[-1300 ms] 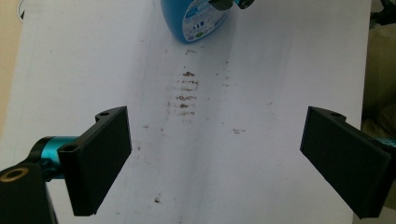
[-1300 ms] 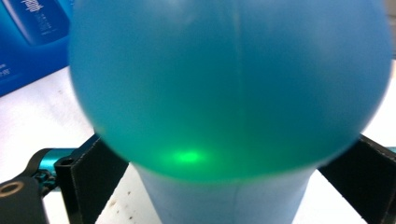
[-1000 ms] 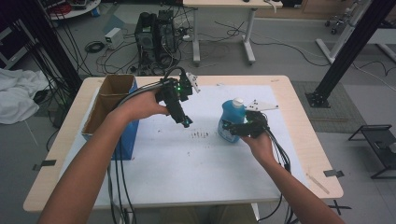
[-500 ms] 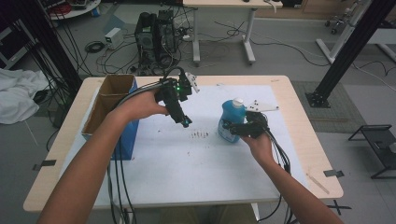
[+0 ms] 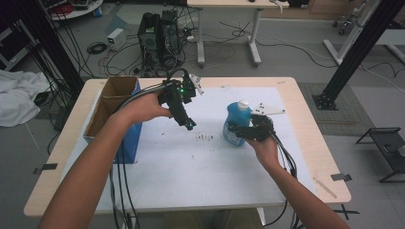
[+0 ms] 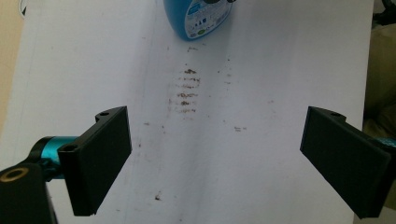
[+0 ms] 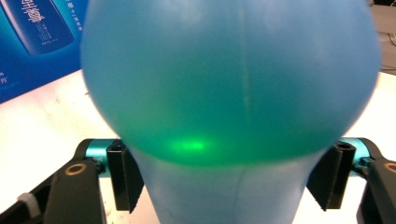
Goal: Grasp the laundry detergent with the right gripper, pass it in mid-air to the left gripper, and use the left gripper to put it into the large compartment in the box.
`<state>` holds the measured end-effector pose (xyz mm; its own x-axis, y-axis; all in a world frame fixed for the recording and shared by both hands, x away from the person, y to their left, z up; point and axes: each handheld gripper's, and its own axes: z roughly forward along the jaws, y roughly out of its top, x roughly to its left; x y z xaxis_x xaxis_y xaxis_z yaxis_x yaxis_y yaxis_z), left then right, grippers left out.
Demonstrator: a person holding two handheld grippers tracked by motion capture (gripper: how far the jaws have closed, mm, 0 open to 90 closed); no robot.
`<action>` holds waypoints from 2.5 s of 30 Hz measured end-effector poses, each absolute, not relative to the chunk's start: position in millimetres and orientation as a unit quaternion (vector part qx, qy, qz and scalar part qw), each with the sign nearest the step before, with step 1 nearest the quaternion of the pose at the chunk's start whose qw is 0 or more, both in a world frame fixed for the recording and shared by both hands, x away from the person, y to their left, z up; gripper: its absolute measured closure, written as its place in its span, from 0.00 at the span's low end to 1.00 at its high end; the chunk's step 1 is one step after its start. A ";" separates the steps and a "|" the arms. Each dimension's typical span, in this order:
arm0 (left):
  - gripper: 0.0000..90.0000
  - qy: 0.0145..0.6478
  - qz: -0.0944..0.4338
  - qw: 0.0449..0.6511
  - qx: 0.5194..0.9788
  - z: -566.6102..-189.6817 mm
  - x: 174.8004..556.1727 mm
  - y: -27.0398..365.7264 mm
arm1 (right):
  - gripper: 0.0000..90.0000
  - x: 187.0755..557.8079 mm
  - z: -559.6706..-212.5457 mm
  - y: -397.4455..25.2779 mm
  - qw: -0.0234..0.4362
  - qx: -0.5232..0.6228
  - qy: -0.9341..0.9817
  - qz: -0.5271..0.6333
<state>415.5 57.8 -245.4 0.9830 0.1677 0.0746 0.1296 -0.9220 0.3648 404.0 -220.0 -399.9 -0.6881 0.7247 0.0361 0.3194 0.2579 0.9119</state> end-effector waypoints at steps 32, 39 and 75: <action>0.10 0.085 0.052 0.194 0.976 -241.3 411.6 57.3 | 0.48 385.8 -370.2 -220.8 0.146 0.285 0.800 0.507; 0.10 0.065 0.048 0.193 0.978 -231.5 403.0 53.7 | 0.48 383.6 -356.2 -227.4 0.105 0.210 0.829 0.508; 0.10 -0.003 0.018 0.176 0.984 -195.0 350.8 10.9 | 0.48 357.1 -327.1 -207.0 -0.003 0.013 0.860 0.511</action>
<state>350.8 10.9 -195.0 0.9993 0.0010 0.0369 -0.0119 -0.9378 0.3470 357.1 -207.0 -327.1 -0.9996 0.0197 0.0189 0.0261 0.4780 0.8780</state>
